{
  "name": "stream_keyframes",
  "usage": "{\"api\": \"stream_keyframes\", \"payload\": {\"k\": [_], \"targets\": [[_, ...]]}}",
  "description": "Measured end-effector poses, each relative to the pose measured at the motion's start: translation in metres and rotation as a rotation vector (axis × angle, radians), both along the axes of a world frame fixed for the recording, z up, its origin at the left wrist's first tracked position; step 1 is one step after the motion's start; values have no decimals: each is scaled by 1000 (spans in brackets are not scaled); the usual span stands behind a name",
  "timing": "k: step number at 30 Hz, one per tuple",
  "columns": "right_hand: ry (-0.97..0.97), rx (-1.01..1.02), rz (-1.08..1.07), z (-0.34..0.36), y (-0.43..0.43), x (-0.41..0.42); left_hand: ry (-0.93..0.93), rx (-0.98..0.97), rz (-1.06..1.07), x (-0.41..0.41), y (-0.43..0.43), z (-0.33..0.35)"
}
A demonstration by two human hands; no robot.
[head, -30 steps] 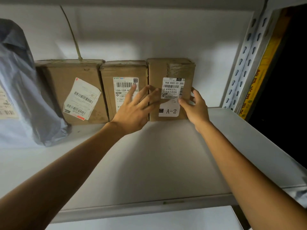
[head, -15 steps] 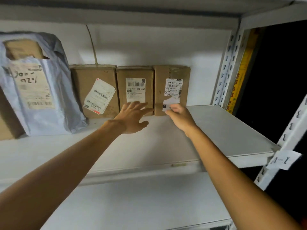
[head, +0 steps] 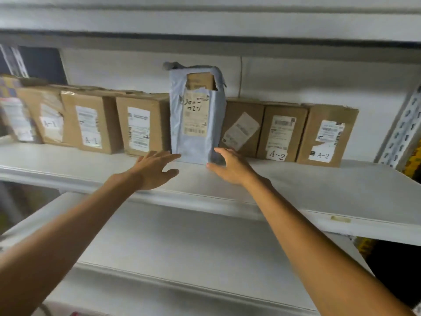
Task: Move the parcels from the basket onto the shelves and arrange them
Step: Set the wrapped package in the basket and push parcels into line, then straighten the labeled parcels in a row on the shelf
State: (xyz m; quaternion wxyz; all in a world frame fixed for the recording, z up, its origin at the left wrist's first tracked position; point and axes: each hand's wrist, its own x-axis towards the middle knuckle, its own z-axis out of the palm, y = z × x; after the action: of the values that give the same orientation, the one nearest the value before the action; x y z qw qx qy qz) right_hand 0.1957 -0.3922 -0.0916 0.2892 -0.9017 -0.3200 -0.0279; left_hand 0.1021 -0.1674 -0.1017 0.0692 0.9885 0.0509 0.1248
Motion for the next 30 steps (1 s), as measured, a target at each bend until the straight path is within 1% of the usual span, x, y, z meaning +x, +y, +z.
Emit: {"api": "stream_keyframes", "payload": {"k": [4, 9, 13, 19, 23, 27, 30], "targets": [[-65, -56, 67, 8, 62, -26, -32, -16, 105, -53, 55, 6], [-74, -4, 96, 11, 105, -42, -31, -22, 224, -94, 104, 7], [-60, -25, 164, 11, 150, -51, -32, -47, 258, -101, 128, 7], [-75, -37, 320, 5, 247, -60, -18, 27, 328, -110, 195, 6], [-91, -1, 399, 5, 305, -51, -44, 1, 398, -120, 242, 13], [-65, 32, 452, 16, 363, -42, -16, 0, 458, -127, 290, 31], [-85, 77, 512, 18, 404, -38, -53, -19, 488, -131, 324, 40]]}}
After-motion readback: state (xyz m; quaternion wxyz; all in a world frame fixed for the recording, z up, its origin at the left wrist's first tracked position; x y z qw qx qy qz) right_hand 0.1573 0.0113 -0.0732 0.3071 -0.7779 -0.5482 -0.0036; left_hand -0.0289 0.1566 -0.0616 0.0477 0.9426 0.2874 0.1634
